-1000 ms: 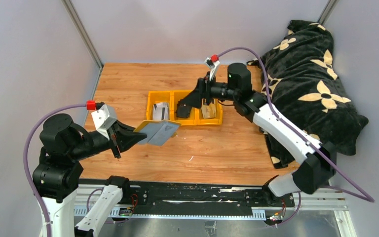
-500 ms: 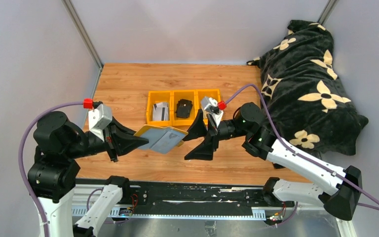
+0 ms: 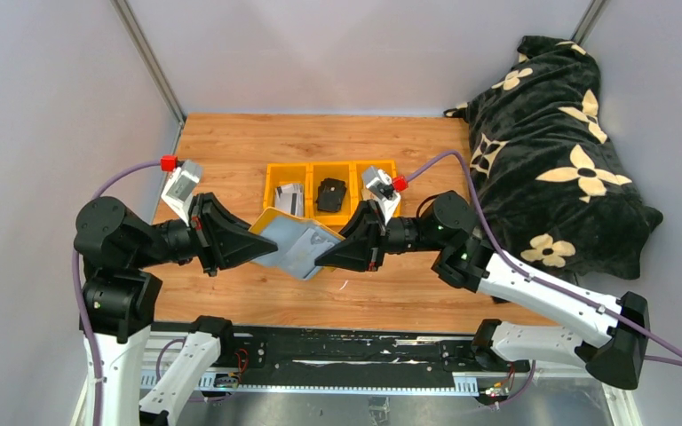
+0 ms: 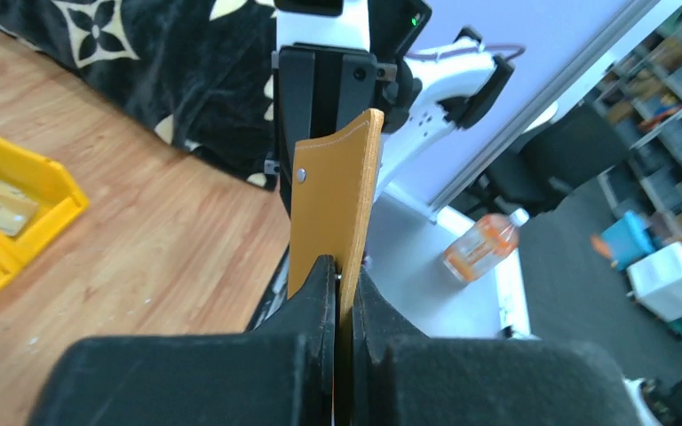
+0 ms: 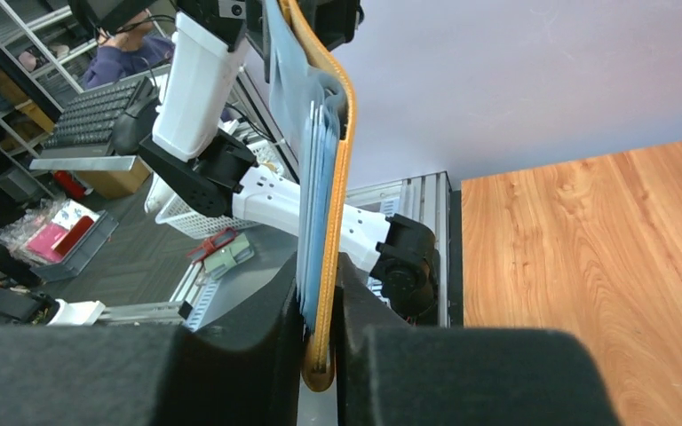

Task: Take the credit cards out of the card holder
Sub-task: Remove the credit card from the card holder.

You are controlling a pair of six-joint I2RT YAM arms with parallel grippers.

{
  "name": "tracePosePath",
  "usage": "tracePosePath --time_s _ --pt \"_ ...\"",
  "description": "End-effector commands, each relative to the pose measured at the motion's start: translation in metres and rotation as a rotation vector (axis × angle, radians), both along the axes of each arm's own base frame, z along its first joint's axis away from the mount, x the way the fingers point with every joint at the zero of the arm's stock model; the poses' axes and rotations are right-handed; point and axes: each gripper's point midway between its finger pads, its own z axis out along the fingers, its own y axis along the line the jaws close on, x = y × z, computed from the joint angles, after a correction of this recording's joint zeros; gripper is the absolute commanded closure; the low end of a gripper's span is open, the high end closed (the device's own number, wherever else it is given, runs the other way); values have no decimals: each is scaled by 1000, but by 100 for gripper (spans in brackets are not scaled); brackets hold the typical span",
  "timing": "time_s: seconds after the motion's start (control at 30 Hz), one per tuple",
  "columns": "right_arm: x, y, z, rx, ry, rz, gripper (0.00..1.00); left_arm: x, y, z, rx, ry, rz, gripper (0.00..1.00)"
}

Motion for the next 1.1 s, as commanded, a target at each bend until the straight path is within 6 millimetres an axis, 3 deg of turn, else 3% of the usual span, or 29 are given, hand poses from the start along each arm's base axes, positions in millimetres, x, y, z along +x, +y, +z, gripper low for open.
tracePosePath --time_s 0.0,0.17,0.37,0.5,0.6,0.77,0.97,1.07 --pt "-9 -12 38 106 -5 -20 86 -15 -1 33 -95 2 -25 100" --pt "-12 -18 42 110 -17 -37 86 -5 1 28 -75 24 39 100" --pt "-14 -20 43 107 -30 -33 79 -4 1 31 -82 23 48 100" --pt "-20 -23 43 115 -46 -8 60 1 1 30 -83 28 69 100" --pt "-23 -24 41 104 -54 8 55 3 1 33 -86 28 78 100" --pt "-22 -22 37 88 -55 7 61 4 2 35 -89 22 84 100" --pt "-20 -21 36 85 -57 -3 77 3 2 35 -89 22 82 100" --pt "-17 -20 38 92 -52 -21 79 3 2 36 -89 23 81 100"
